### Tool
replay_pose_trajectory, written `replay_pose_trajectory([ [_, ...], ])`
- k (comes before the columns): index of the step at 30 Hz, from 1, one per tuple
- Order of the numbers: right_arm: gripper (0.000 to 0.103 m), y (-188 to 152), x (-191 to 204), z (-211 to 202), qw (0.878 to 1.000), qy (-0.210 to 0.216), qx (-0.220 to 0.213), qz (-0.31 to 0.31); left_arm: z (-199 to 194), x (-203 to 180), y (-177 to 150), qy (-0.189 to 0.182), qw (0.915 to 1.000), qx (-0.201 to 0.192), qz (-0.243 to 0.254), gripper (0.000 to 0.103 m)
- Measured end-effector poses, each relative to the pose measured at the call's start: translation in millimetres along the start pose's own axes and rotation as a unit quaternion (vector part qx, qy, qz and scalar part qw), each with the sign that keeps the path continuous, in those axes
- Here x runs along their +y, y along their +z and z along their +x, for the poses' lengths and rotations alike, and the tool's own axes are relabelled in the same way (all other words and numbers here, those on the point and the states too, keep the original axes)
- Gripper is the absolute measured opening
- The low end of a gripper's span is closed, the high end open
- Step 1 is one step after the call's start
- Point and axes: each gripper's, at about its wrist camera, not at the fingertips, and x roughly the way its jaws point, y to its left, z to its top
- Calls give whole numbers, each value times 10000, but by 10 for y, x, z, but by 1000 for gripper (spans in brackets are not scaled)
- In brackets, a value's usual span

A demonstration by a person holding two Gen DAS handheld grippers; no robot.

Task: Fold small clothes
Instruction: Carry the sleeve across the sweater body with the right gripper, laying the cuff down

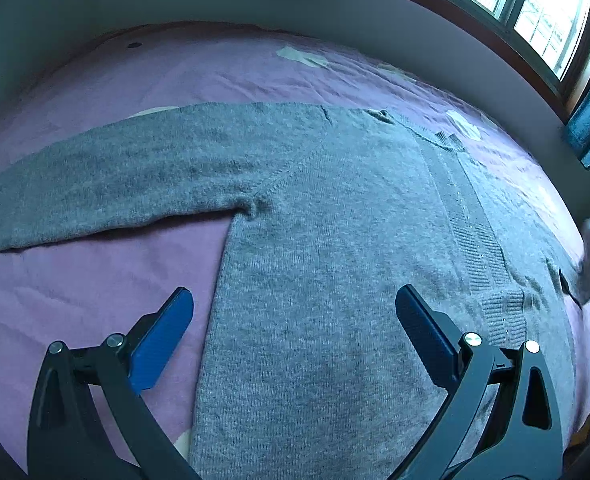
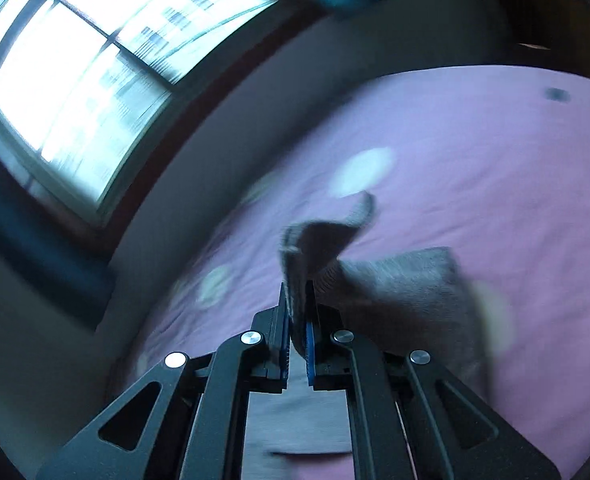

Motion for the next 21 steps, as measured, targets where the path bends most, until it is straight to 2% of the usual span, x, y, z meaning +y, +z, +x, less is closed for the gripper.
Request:
replay_pose_trajectory([
  [5, 6, -482, 994, 596, 9949, 408, 518, -767, -18, 28, -33, -16, 10000, 7, -5, 101],
  [11, 6, -1375, 1972, 1111, 9729, 830, 1226, -1774, -36, 90, -65, 4, 10000, 16, -29, 101],
  [14, 6, -1803, 2323, 1293, 9567, 1011, 1579, -2227, -37, 130, -76, 20, 10000, 27, -62, 101],
  [17, 6, -2283, 2559, 1351, 9340, 1178, 1909, -2780, -38, 163, -86, 33, 10000, 38, -83, 101],
  [21, 6, -2639, 2741, 1341, 9065, 1360, 2178, -3351, -28, 198, -89, 47, 9999, 52, -111, 101],
])
